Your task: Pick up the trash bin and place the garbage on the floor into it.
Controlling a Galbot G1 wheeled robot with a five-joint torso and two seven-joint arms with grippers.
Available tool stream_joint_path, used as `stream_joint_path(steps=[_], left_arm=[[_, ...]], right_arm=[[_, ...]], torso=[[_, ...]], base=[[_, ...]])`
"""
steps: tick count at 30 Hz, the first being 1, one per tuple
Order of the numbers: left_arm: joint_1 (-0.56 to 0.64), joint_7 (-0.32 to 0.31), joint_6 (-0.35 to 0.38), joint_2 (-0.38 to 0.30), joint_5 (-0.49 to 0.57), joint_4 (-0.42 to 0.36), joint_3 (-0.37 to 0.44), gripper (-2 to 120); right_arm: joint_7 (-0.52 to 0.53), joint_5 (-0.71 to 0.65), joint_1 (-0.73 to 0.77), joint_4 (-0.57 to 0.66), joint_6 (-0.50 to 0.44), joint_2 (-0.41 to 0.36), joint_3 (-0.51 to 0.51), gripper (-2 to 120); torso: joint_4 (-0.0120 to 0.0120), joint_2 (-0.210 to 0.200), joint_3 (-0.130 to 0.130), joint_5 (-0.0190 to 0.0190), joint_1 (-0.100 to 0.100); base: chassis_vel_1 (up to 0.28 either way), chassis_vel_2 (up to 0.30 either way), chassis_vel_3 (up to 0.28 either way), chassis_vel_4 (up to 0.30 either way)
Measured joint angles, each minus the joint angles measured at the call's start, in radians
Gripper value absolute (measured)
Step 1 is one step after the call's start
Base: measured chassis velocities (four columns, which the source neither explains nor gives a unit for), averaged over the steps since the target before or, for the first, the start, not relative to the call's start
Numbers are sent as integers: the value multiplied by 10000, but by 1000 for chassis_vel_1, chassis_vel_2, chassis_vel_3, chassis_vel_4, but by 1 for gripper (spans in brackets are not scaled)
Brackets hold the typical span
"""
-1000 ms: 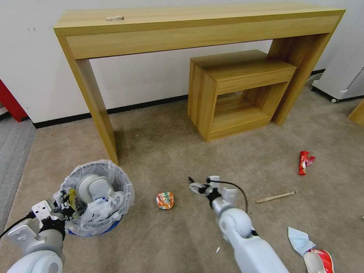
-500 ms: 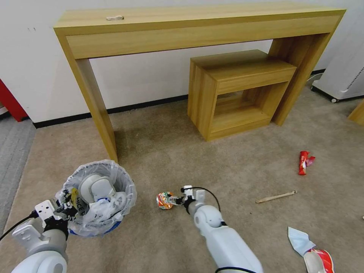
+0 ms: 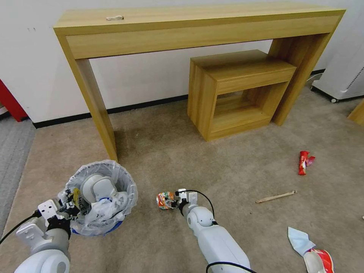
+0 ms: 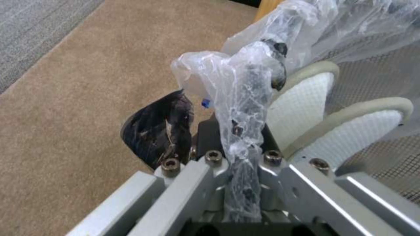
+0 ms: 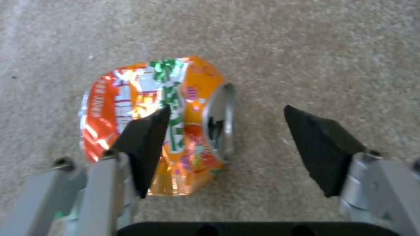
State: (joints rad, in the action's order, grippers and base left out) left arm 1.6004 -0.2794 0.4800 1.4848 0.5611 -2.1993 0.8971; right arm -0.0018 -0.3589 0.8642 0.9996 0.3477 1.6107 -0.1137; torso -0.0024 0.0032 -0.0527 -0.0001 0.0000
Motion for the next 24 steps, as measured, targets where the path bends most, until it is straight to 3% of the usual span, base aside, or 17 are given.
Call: stream_joint_path(steps=[1, 4, 7, 17, 24], left_arm=[[0, 0, 0, 0, 0, 0, 0, 1], [-21, 1, -5, 0, -53, 20, -54, 1], [-34, 2, -5, -8, -64, 20, -62, 1], [-24, 7, -5, -56, -70, 61, -62, 1], [-37, 16, -5, -64, -104, 102, -95, 1]], right_arm=[[0, 0, 0, 0, 0, 0, 0, 68], [-118, 180, -119, -318, -103, -10, -120, 51], [-264, 288, -230, -516, -276, -10, -199, 46], [-534, 611, -416, -807, -443, -15, -241, 46], [-563, 668, -482, -831, -454, -18, -297, 18]], torso=[[0, 0, 0, 0, 0], [0, 0, 0, 1, 0], [2, 0, 2, 2, 0], [2, 0, 1, 2, 0], [2, 1, 1, 1, 0]], base=[[0, 0, 0, 0], [0, 0, 0, 0], [0, 0, 0, 0], [0, 0, 0, 0], [0, 0, 0, 0]])
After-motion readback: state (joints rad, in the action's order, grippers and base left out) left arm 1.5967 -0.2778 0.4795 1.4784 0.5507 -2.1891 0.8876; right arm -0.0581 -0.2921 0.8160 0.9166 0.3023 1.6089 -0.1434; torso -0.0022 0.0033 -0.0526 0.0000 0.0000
